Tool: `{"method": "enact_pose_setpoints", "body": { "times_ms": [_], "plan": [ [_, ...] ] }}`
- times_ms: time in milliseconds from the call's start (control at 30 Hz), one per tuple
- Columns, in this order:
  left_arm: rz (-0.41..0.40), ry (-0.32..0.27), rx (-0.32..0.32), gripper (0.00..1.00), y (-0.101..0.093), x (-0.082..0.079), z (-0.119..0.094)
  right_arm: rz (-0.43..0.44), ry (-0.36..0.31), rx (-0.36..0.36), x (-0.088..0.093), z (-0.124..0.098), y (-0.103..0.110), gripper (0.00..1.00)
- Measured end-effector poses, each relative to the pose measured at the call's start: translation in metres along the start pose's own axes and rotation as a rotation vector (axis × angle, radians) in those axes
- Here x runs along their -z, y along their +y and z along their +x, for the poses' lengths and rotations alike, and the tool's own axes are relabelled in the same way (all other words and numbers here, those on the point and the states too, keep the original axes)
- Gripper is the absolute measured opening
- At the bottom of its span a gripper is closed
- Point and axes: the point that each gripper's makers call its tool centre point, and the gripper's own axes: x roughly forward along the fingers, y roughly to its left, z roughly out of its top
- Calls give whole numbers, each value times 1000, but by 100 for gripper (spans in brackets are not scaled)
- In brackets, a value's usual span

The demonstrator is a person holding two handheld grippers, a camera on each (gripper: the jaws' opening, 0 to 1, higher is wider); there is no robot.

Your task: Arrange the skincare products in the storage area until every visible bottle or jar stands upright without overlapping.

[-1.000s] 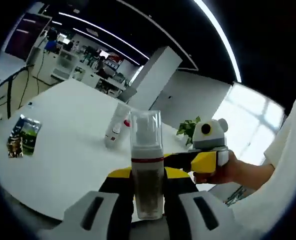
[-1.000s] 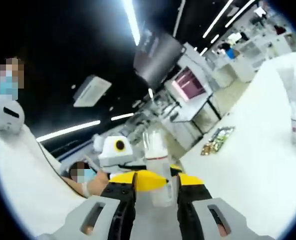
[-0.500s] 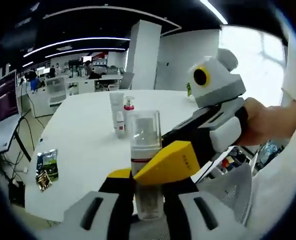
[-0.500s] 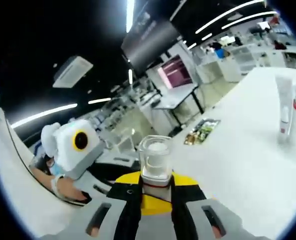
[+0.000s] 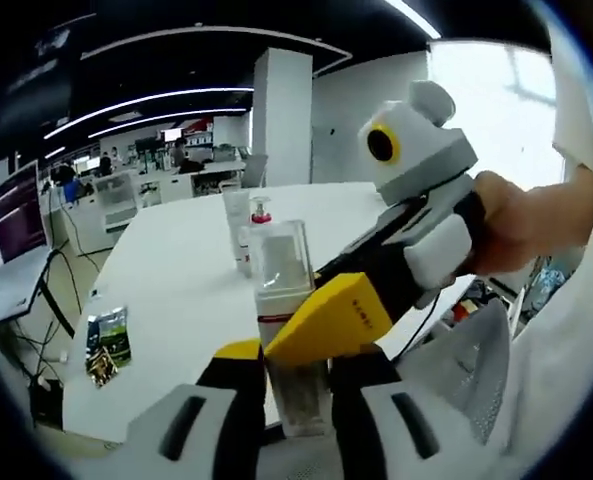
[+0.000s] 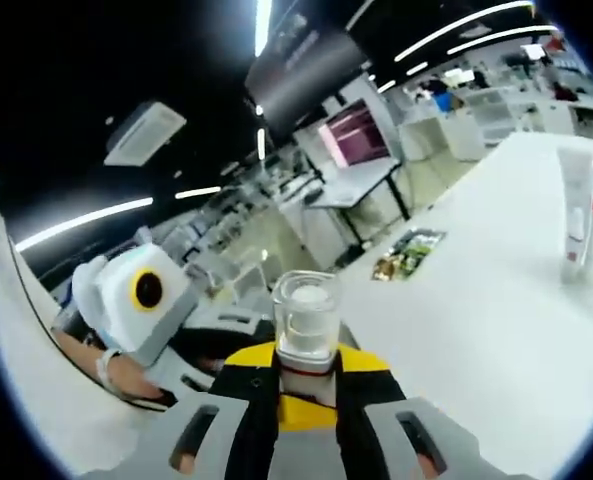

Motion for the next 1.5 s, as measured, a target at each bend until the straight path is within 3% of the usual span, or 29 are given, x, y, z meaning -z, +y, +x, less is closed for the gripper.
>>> {"method": "enact_pose_setpoints", "body": {
  "times_ms": [133,333,467,600,800,900,967,1033,1133,1200,1233,1333,1500],
  "plan": [
    [48,46,0,22,7,12,-4,-1,-4,22,-7,2,-1,15],
    [14,21,-37,46,38,5,-4,-6,-4,79,-24,-7,-7,16],
    [54,33,-56,53,54,8,-3,1,-41,151,-37,-20,-25,15],
    [157,128,-62,43,73,30,-3,-18,-86,254,-50,-37,-49,16],
    [292,145,-57,48,101,36,5,-26,-104,369,-50,-53,-77,15],
    [287,172,-47,49,114,44,17,-23,-104,411,-47,-55,-87,15],
    [212,217,-15,54,114,55,26,-24,-103,436,-45,-56,-94,15],
    [225,225,-35,58,117,57,34,-27,-106,467,-45,-57,-102,15],
    [241,233,-70,52,117,65,43,-30,-105,509,-44,-56,-115,15],
    [348,372,-91,47,126,85,40,-28,-112,543,-45,-57,-128,15],
    [364,381,-115,45,131,87,37,-26,-118,560,-46,-57,-134,15],
    [311,308,-104,40,127,76,38,-53,-115,652,-47,-59,-162,15],
    [297,348,-96,35,129,86,37,-36,-123,759,-49,-59,-196,16]
  ]
}}
